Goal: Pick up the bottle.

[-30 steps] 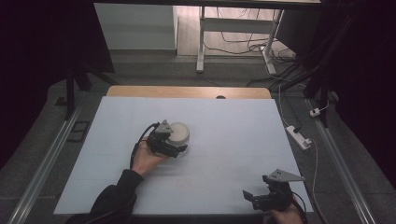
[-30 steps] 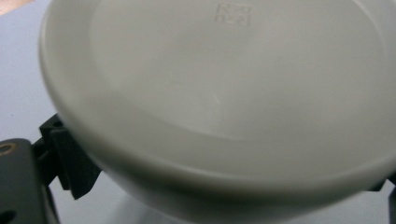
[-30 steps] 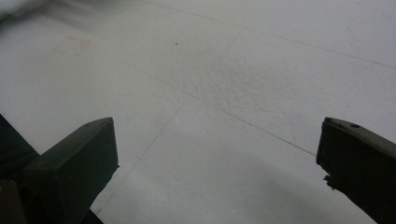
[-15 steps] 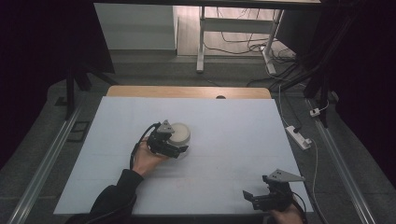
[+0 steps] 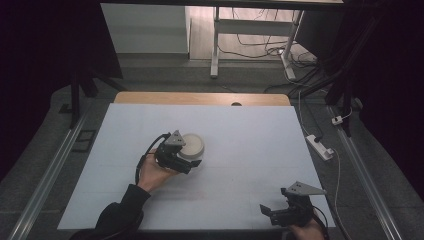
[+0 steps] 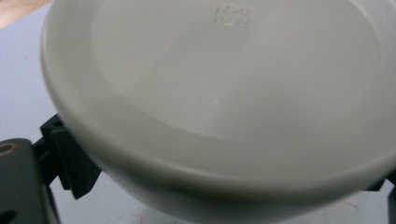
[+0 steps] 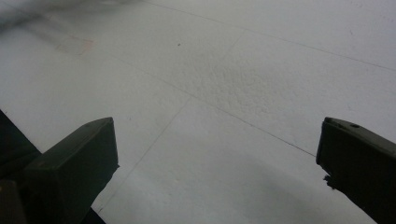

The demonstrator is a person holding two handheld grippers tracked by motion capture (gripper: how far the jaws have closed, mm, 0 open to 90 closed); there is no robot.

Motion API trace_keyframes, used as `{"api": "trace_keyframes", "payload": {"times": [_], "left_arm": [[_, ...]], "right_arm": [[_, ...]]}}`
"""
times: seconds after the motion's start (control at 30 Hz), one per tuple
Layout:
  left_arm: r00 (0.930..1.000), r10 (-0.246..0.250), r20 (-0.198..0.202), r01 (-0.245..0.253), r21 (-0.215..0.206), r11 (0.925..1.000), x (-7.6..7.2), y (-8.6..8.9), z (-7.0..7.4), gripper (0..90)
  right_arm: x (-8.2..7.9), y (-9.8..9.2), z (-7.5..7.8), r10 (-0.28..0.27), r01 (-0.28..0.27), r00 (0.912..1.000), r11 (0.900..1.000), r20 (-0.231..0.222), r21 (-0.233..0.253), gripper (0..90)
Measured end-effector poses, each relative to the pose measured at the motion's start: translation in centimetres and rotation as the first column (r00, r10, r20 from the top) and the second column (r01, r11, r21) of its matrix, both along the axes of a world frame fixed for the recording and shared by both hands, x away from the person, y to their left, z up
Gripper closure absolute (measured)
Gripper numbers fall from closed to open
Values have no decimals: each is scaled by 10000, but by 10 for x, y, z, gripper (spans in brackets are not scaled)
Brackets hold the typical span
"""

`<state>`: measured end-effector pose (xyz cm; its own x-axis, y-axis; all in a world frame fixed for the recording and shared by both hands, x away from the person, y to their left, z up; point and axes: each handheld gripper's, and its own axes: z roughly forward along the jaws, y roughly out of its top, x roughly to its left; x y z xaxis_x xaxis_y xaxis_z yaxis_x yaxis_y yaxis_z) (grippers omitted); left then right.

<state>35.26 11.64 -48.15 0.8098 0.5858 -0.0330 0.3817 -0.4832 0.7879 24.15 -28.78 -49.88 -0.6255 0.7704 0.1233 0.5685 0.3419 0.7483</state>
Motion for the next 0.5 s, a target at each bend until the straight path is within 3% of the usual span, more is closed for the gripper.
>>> {"api": "trace_keyframes", "payload": {"times": [0.5], "left_arm": [[9973, -730, -95, 727, -248, 9970, -24, -3, 13, 73]], "right_arm": [[0, 0, 0, 17, -17, 10000, 10000, 27, -24, 0]]}}
